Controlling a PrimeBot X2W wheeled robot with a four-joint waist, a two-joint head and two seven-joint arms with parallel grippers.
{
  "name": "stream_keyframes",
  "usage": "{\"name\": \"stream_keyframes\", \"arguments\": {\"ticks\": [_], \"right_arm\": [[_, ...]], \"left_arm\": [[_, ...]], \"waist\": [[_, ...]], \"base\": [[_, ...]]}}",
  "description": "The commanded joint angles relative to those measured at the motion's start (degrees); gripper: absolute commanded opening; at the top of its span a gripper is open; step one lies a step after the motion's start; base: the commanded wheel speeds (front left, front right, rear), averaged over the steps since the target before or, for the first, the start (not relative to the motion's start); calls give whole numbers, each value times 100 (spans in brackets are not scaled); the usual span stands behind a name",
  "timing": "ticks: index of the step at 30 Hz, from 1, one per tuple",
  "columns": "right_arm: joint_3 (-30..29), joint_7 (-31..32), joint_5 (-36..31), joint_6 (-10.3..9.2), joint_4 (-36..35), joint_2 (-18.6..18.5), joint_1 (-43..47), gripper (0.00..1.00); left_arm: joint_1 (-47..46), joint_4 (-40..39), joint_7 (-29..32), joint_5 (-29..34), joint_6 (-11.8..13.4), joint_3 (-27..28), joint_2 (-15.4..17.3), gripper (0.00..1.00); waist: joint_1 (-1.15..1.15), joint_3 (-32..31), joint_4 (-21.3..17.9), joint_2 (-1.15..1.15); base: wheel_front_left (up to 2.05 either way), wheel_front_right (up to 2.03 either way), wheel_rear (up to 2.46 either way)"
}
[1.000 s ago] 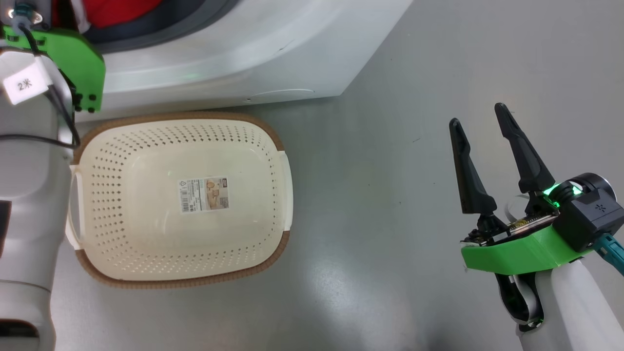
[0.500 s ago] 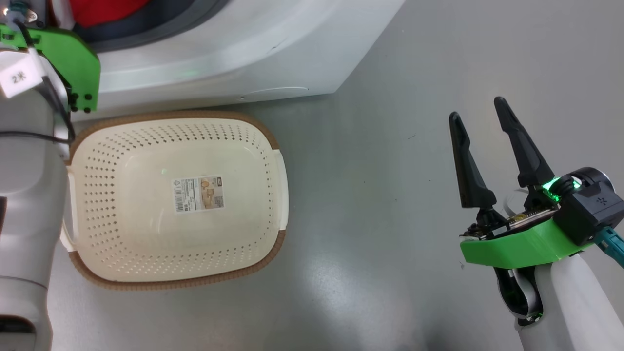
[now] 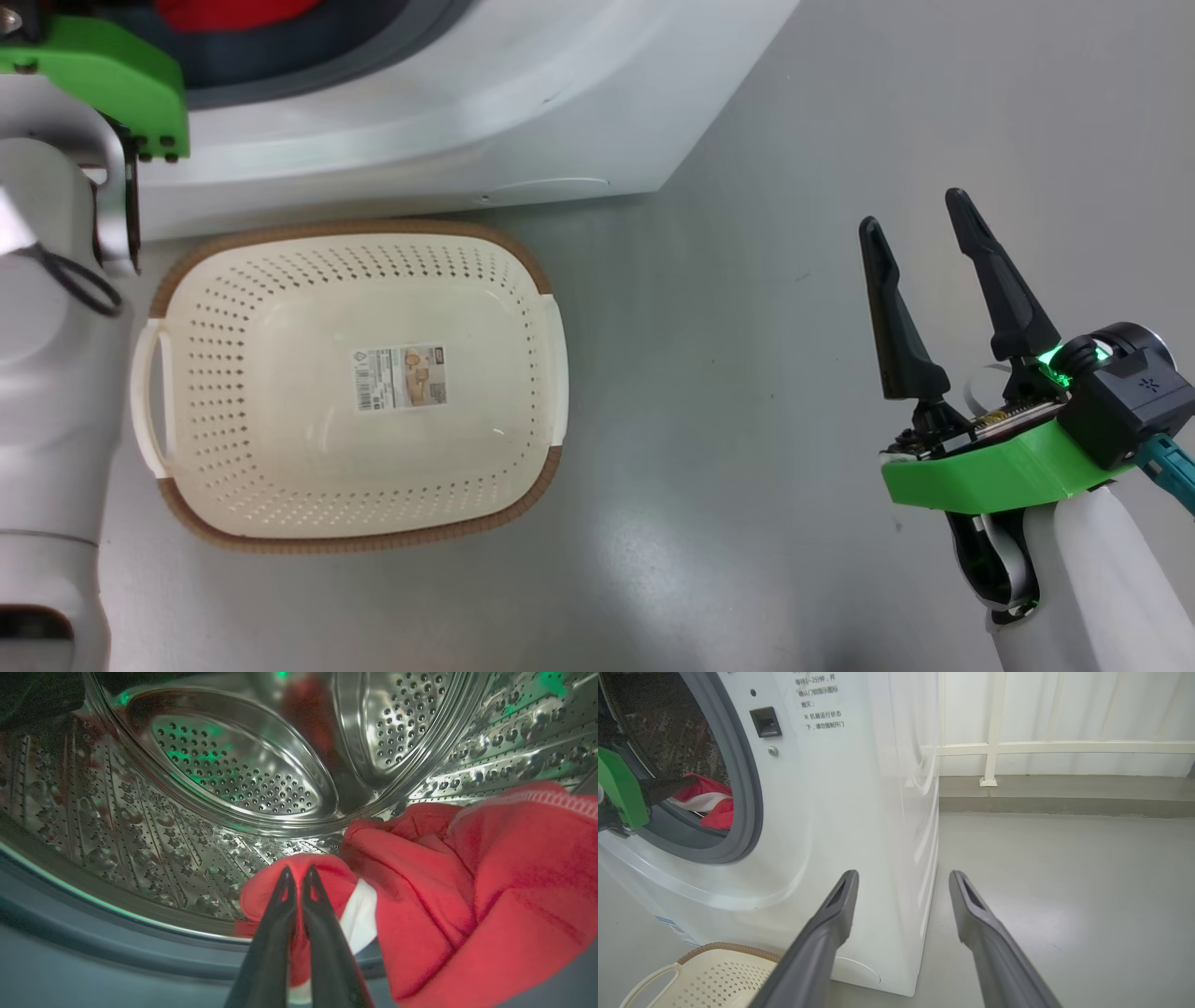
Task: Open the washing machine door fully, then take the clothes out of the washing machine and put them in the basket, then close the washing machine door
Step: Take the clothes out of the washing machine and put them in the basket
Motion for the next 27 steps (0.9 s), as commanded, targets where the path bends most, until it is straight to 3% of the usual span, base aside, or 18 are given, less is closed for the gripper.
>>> {"name": "stream_keyframes", "arguments": {"ticks": [1,9,20,27], "right_arm": [[97,-36,-41,36,-130,8,32,100],[90,-36,-110,36,-112,8,116,100],[126,-36,-133,36,-46,8,277,100],[133,-36,-137,36,-8,8,379,100]], "left_arm": [[110,-268,-174,-141,-14,191,194,0],[663,-1030,-332,-362,-34,306,74,0],[2251,-3036,-340,-443,141,408,24,0],[3099,-3894,-273,-465,262,387,49,0]], "waist": [[0,-87,58,0],[0,-301,189,0],[0,-863,320,0],[0,-1165,374,0]], "base": [[0,0,0],[0,0,0],[0,0,0],[0,0,0]]}}
